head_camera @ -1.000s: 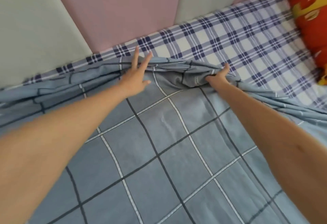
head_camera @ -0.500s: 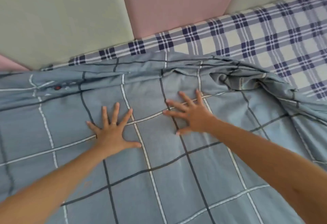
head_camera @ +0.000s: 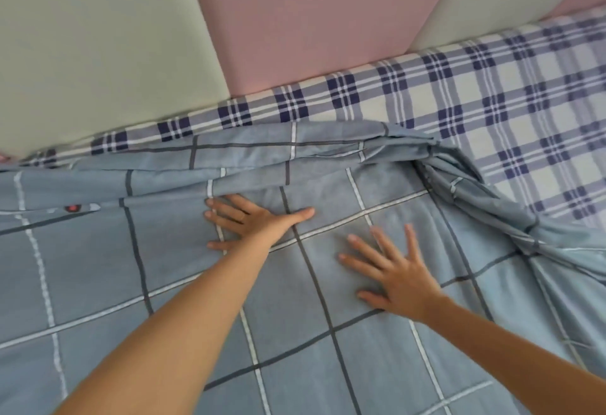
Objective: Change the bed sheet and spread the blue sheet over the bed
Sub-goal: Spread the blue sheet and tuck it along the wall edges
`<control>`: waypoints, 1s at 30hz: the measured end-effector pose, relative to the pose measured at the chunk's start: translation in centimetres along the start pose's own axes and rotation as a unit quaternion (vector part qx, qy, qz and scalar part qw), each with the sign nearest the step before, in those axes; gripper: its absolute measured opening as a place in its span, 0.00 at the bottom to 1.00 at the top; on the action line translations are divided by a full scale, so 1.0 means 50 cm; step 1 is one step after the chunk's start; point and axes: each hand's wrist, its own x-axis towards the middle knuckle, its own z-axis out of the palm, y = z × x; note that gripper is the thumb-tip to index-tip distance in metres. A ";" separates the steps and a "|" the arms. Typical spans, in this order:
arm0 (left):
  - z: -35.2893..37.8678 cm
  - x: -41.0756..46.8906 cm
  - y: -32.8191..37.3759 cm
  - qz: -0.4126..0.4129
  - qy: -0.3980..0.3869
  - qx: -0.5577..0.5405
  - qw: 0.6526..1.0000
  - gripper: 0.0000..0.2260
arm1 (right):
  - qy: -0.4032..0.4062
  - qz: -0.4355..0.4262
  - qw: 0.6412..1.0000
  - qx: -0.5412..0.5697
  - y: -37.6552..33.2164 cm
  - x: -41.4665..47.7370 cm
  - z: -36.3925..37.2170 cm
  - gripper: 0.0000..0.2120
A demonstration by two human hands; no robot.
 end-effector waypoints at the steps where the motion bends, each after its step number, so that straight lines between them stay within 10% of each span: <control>1: 0.011 0.008 0.016 -0.022 0.005 0.001 1.000 0.75 | -0.006 0.060 0.998 -0.001 0.057 -0.016 0.018 0.37; 5: 0.017 0.022 0.028 -0.059 0.020 0.015 0.998 0.76 | -0.078 0.308 0.948 0.027 0.280 0.014 0.009 0.50; 23: 0.069 -0.029 0.079 -0.059 0.103 -0.040 0.992 0.63 | -0.139 0.358 0.889 0.248 0.398 0.103 -0.074 0.39; 27: 0.194 -0.115 0.182 0.111 0.049 0.073 0.990 0.39 | -0.132 0.343 0.881 0.298 0.411 0.094 -0.068 0.34; 30: 0.236 -0.196 0.320 0.360 -0.123 0.190 0.905 0.35 | -0.096 0.317 0.799 0.502 0.476 0.080 -0.083 0.17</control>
